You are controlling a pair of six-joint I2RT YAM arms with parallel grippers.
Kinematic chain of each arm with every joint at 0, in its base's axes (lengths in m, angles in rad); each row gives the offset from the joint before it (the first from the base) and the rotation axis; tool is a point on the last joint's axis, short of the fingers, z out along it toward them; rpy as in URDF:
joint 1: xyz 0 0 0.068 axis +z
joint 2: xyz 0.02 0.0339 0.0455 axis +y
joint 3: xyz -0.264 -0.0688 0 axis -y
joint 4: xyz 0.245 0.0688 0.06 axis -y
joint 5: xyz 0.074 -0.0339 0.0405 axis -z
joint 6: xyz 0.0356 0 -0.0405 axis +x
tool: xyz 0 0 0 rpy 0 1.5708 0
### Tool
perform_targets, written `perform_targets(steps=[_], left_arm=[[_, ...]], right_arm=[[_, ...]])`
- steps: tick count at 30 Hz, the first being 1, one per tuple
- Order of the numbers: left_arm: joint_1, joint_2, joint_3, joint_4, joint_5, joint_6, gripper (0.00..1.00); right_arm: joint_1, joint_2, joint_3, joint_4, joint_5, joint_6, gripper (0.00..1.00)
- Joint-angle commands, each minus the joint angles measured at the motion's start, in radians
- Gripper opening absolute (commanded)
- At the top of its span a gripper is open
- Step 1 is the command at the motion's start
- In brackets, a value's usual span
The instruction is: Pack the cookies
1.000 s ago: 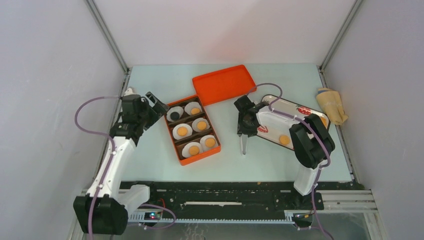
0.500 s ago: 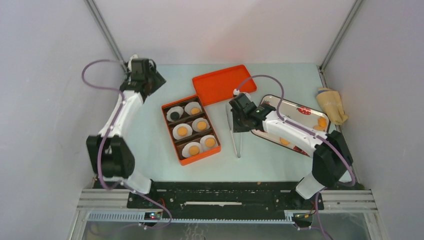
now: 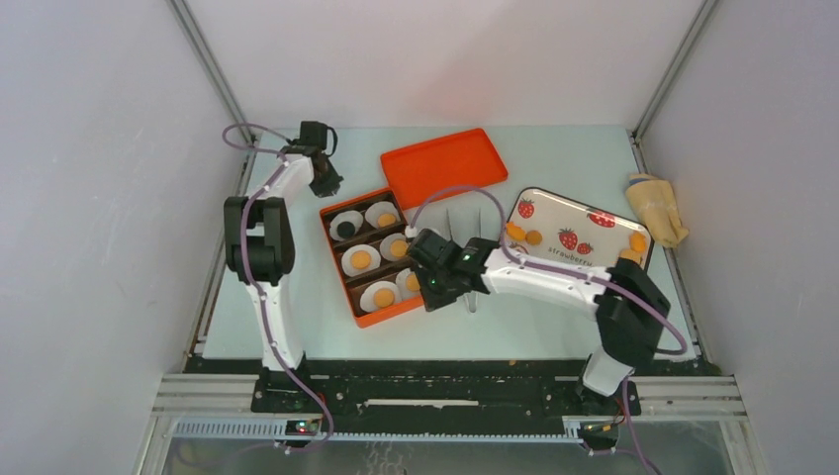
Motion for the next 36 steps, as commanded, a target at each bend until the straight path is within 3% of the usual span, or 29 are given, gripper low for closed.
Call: perform_targets(steps=[1,14,22,36], left_arm=[[-0.005,-0.080,-0.080,0.041,0.008,0.002,0.12],[-0.089,-0.270,-0.414,0.089,-0.056,-0.062,0.12],[-0.170,-0.381,-0.564,0.032,-0.161,-0.095,0.07],[-0.315,-0.583,-0.756,-0.039,-0.194,-0.186,0.02]], right_arm=[[0.000,0.091,0.024,0.034,-0.081,0.046,0.00],[-0.211,0.225,0.070,0.090,-0.139,0.014,0.00],[-0.278,0.289,0.247,0.026,-0.108,-0.031,0.00],[-0.387,0.485,0.561,-0.089,-0.116,-0.111,0.00]])
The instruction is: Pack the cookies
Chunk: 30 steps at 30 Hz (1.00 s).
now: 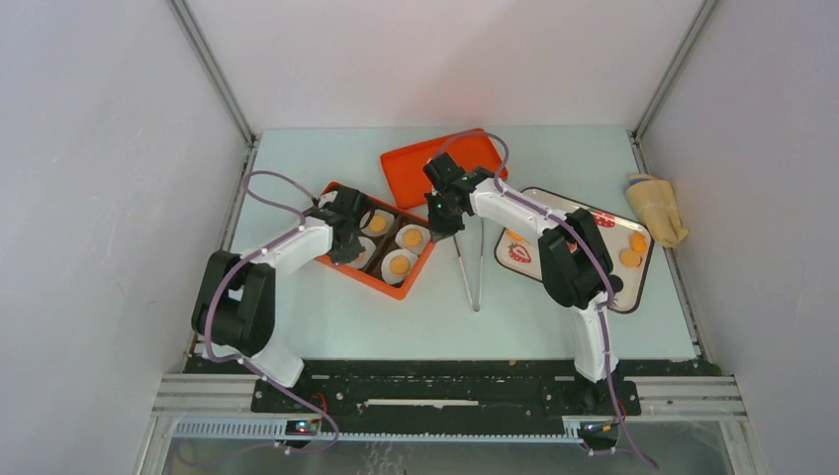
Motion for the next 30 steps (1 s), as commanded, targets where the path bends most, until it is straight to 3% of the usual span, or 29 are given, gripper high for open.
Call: perform_targets(steps=[1,6,14,22,25,30], left_arm=[[-0.039,-0.086,-0.060,-0.026,-0.017,-0.062,0.02],[-0.050,-0.113,-0.036,-0.032,-0.032,-0.050,0.02],[-0.075,-0.071,-0.018,0.000,0.043,-0.054,0.02],[-0.113,-0.042,0.027,0.027,0.127,-0.073,0.01],[-0.136,-0.052,0.069,0.001,0.105,-0.069,0.01],[-0.142,-0.078,0.087,-0.014,0.090,-0.057,0.01]], right_arm=[[-0.037,0.055,0.102,-0.013,-0.001,-0.038,0.00],[-0.049,0.063,0.126,0.005,0.002,-0.048,0.00],[-0.095,0.177,0.387,-0.110,-0.001,-0.079,0.00],[-0.135,0.209,0.494,-0.142,0.010,-0.077,0.00],[-0.129,0.114,0.383,-0.144,0.023,-0.082,0.00],[-0.049,-0.147,-0.034,-0.010,0.018,-0.067,0.00]])
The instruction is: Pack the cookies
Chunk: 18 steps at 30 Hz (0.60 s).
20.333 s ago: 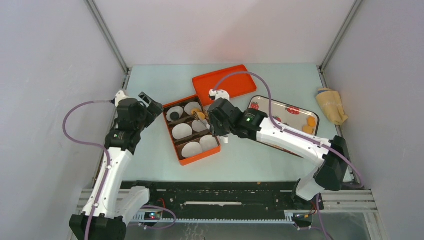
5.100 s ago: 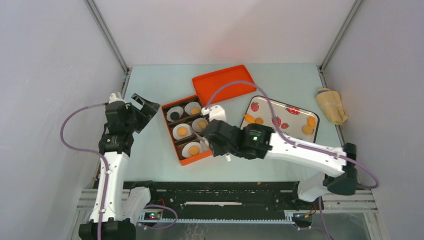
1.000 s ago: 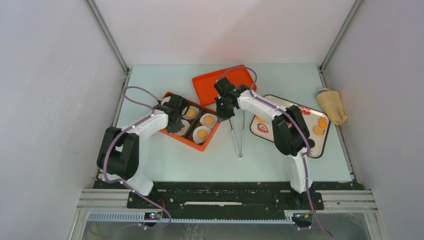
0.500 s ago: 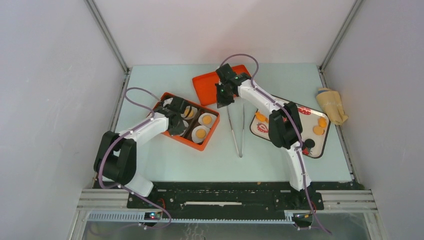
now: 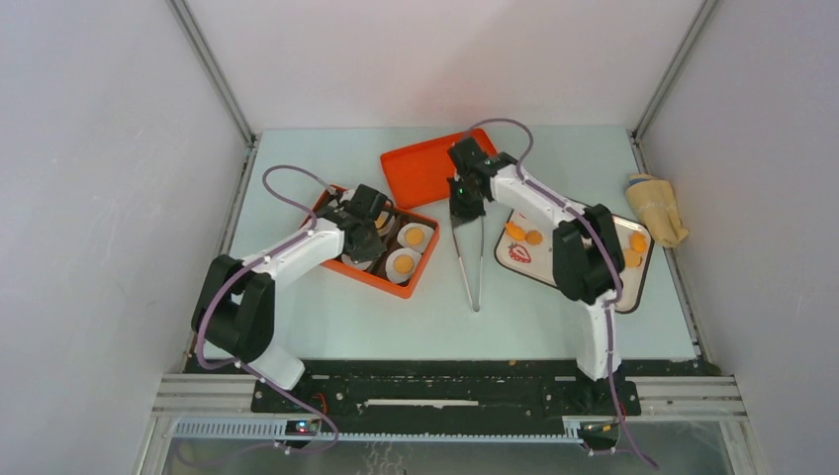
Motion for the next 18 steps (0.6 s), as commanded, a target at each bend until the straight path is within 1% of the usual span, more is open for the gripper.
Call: perform_targets(steps=[1,4,7,9,13,18], left_arm=[[-0.011,-0.039,0.054,0.003,0.009,-0.011,0.01],[-0.023,-0.028,0.049,0.025,0.039,-0.017,0.01],[-0.046,-0.013,0.048,0.027,0.015,-0.026,0.00],[-0.051,-0.009,0.051,0.013,-0.033,-0.023,0.00],[-0.051,-0.008,0.057,-0.087,-0.185,-0.006,0.00],[-0.051,-0.036,-0.050,-0.043,-0.233,-0.012,0.00]], right_arm=[[0.093,-0.254,-0.274,0.074,0.010,0.009,0.00],[0.137,-0.316,-0.384,0.107,0.007,0.041,0.00],[0.158,-0.327,-0.416,0.121,0.000,0.051,0.00],[0.162,-0.302,-0.404,0.126,-0.011,0.058,0.00],[0.167,-0.220,-0.363,0.138,-0.035,0.062,0.00],[0.170,-0.144,-0.287,0.122,-0.043,0.061,0.00]])
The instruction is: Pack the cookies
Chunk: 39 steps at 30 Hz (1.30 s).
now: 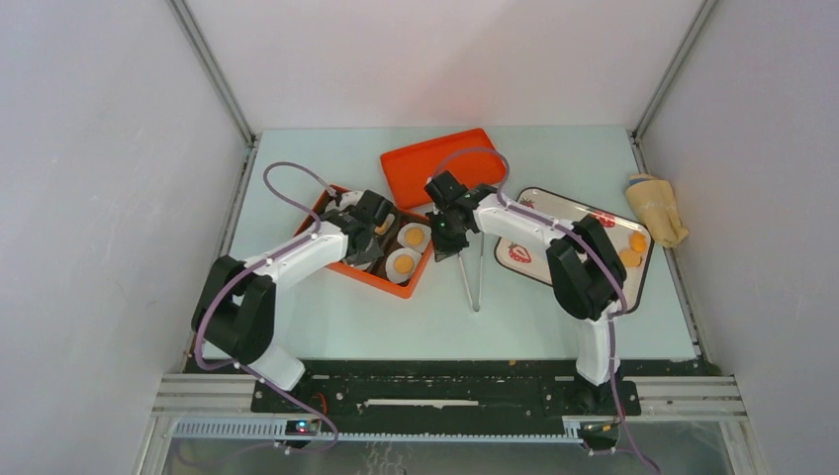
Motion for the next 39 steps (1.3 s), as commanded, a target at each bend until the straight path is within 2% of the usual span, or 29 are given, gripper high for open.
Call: perform_targets(steps=[1,10,17,24,27,32,35,37,38,39], left_arm=[[-0.003,-0.027,-0.065,0.011,-0.099,-0.009,0.00],[-0.043,0.025,-0.069,0.051,-0.048,-0.001,0.00],[-0.099,-0.003,-0.059,0.052,0.036,-0.027,0.00],[-0.114,-0.031,-0.048,0.064,0.097,-0.036,0.00],[-0.115,-0.039,-0.029,0.040,0.050,-0.032,0.00],[-0.113,-0.082,0.083,-0.103,-0.161,-0.051,0.00],[-0.106,-0.156,0.188,-0.186,-0.302,-0.054,0.05],[-0.097,-0.208,0.244,-0.175,-0.327,-0.028,0.11],[-0.091,-0.228,0.262,-0.151,-0.312,-0.010,0.14],[-0.079,-0.247,0.272,-0.120,-0.287,0.008,0.18]], right_arm=[[0.001,0.053,0.088,0.009,-0.017,0.017,0.00],[-0.038,0.126,0.186,-0.011,-0.028,0.024,0.00],[-0.089,0.198,0.328,-0.053,-0.047,0.004,0.00],[-0.110,0.237,0.394,-0.077,-0.044,-0.019,0.00],[-0.111,0.224,0.383,-0.087,-0.029,-0.025,0.00],[-0.124,0.115,0.338,-0.077,0.062,-0.037,0.00],[-0.156,0.054,0.355,-0.088,0.132,-0.050,0.05],[-0.196,0.044,0.406,-0.116,0.181,-0.062,0.09],[-0.208,0.051,0.430,-0.142,0.202,-0.070,0.19],[-0.236,0.070,0.487,-0.171,0.216,-0.080,0.21]])
